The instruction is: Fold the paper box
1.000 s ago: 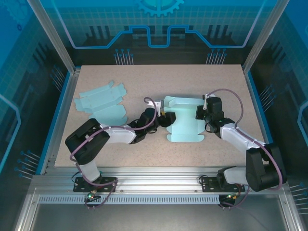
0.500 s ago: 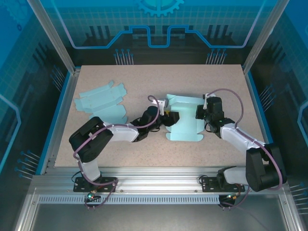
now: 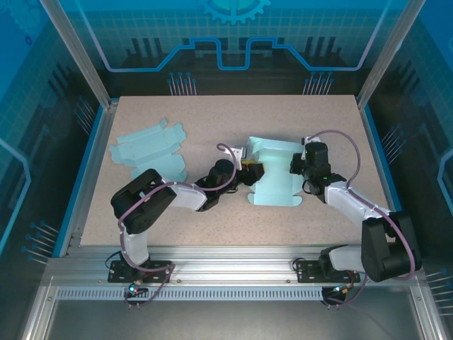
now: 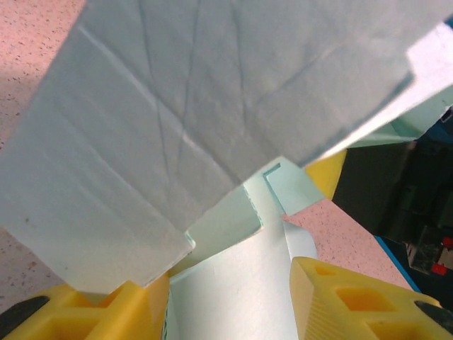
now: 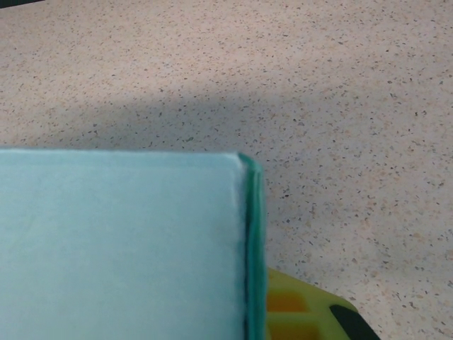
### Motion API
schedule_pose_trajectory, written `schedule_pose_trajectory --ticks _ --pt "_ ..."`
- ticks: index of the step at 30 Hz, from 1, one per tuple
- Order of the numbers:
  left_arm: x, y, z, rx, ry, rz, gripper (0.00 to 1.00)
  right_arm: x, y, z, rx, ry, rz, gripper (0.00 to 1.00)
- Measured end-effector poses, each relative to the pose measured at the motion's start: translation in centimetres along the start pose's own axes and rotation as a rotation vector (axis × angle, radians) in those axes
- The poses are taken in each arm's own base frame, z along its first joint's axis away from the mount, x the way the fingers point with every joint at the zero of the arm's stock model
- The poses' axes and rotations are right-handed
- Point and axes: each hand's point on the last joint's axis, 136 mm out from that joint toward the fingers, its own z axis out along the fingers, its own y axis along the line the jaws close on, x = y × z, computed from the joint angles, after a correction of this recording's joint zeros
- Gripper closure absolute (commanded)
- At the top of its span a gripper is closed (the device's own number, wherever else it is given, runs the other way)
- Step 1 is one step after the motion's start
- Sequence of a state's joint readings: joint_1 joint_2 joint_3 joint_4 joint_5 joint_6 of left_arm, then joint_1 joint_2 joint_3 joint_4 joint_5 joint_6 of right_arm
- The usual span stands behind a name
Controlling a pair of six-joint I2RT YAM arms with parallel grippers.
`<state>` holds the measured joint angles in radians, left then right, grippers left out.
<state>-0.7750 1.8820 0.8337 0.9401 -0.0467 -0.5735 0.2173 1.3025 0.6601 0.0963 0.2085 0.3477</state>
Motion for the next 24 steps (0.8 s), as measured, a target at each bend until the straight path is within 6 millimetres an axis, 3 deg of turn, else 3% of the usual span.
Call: schedule_pose_trajectory --ticks 6,11,16,24 --pt "-0.3 -0.9 -1.5 0.051 -0.045 0.029 0.38 0.2 0.6 0.0 -0.029 0.008 0.0 1.0" --pt "-1.3 -1.9 -2.9 0.081 -0.078 0.04 0.35 0.1 0.9 0.0 -0.043 0.009 0.016 1.0" --pt "-1.4 -1.4 -4.2 0.061 -0.08 0.036 0.21 0.2 0.9 0.0 -0.048 0.011 0.016 1.0" --pt "-3.1 -1.1 -6.5 -0.043 -0.063 0.025 0.07 0.4 1.2 -0.1 -0.063 0.02 0.006 1.0"
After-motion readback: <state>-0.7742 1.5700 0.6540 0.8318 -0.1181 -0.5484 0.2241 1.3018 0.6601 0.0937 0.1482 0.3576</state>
